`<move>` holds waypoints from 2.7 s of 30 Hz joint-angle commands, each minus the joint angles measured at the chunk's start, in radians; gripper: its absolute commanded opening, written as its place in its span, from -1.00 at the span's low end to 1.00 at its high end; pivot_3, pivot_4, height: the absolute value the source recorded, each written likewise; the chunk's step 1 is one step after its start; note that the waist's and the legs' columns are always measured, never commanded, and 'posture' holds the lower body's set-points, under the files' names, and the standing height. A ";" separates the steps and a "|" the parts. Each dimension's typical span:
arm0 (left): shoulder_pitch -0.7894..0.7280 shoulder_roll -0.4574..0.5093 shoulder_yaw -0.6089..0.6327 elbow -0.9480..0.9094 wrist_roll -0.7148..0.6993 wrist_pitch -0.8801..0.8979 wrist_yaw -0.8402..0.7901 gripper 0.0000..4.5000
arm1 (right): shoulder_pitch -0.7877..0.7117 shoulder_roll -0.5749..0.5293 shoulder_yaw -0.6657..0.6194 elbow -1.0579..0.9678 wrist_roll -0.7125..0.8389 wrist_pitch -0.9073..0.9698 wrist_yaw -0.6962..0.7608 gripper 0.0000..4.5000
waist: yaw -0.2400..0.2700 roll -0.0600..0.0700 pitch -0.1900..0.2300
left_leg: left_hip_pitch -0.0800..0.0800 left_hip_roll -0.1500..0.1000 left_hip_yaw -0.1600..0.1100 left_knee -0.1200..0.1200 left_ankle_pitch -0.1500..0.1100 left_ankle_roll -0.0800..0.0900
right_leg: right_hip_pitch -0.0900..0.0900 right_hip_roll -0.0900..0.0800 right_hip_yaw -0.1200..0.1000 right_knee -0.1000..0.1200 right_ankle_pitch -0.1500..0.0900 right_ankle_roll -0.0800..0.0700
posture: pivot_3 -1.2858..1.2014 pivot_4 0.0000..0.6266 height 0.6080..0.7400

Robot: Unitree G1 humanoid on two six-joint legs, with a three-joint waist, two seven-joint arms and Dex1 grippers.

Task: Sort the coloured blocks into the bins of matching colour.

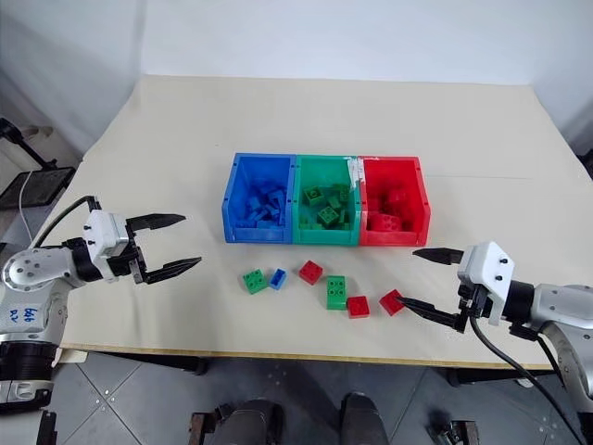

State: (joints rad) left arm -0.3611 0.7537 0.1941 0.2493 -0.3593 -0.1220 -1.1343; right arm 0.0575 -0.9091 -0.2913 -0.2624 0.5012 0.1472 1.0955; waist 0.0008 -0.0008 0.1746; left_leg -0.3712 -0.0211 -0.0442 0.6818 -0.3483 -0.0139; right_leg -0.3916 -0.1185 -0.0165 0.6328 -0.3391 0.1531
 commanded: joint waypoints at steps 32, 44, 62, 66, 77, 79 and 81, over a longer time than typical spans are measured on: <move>0.149 0.032 -0.112 -0.363 -0.071 0.159 -0.154 1.00 | -0.425 -0.054 0.453 0.384 -0.405 -0.209 0.307 0.73 | -0.002 0.000 0.000 | 0.000 0.003 -0.001 0.001 -0.001 0.001 | 0.002 -0.001 -0.001 -0.005 0.000 0.000 | 0.03 -0.52 1.00; 0.143 -0.021 -0.086 -0.376 -0.103 0.198 -0.056 1.00 | -0.381 -0.018 0.324 0.372 -0.275 -0.135 0.228 -0.37 | -0.003 0.000 0.000 | 0.001 0.003 0.000 0.002 -0.001 0.001 | 0.002 -0.001 -0.001 -0.004 0.000 0.000 | 0.03 -0.52 1.00; 0.120 -0.051 0.016 -0.372 -0.164 0.307 0.075 1.00 | -0.738 0.163 0.148 0.461 -0.172 0.276 -0.219 0.53 | -0.007 0.002 0.001 | -0.003 0.001 0.000 0.000 -0.001 -0.001 | -0.003 -0.003 -0.004 -0.003 0.001 -0.001 | 0.03 -0.52 1.00; 0.121 -0.029 0.009 -0.351 -0.157 0.321 0.054 1.00 | -0.615 0.116 0.086 0.361 -0.136 0.249 -0.160 0.99 | -0.002 0.002 0.001 | -0.003 0.001 0.000 0.000 -0.001 -0.001 | -0.002 -0.003 -0.005 -0.003 0.001 -0.001 | 0.03 -0.52 1.00; 0.050 -0.034 -0.182 -0.315 -0.034 0.151 -0.094 1.00 | 0.047 -0.050 -0.214 0.206 -0.146 -0.092 0.151 0.99 | 0.014 0.002 0.001 | 0.000 -0.001 0.004 0.001 -0.001 0.003 | 0.002 -0.002 -0.004 -0.004 0.002 0.001 | 0.03 -0.52 1.00; 0.045 -0.039 -0.196 -0.311 -0.033 0.150 -0.103 1.00 | 0.084 -0.062 -0.217 0.236 -0.157 -0.155 0.175 0.99 | 0.012 0.002 0.001 | 0.000 -0.001 0.005 0.001 -0.001 0.003 | 0.002 -0.002 -0.003 -0.005 0.002 0.001 | 0.03 -0.52 1.00; 0.046 -0.039 -0.199 -0.306 -0.034 0.146 -0.107 1.00 | 0.078 -0.062 -0.200 0.236 -0.145 -0.163 0.179 0.99 | -0.002 0.002 0.001 | 0.001 -0.001 0.006 0.001 -0.001 0.003 | 0.002 -0.002 -0.002 -0.005 0.002 0.001 | 0.03 -0.52 1.00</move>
State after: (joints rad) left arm -0.3049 0.7131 -0.0125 -0.0440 -0.3919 0.0413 -1.2342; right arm 0.1459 -0.9523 -0.4776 -0.0079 0.3430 0.0125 1.2644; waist -0.0014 0.0012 0.1755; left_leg -0.3700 -0.0215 -0.0375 0.6826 -0.3495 -0.0106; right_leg -0.3899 -0.1203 -0.0179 0.6282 -0.3368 0.1538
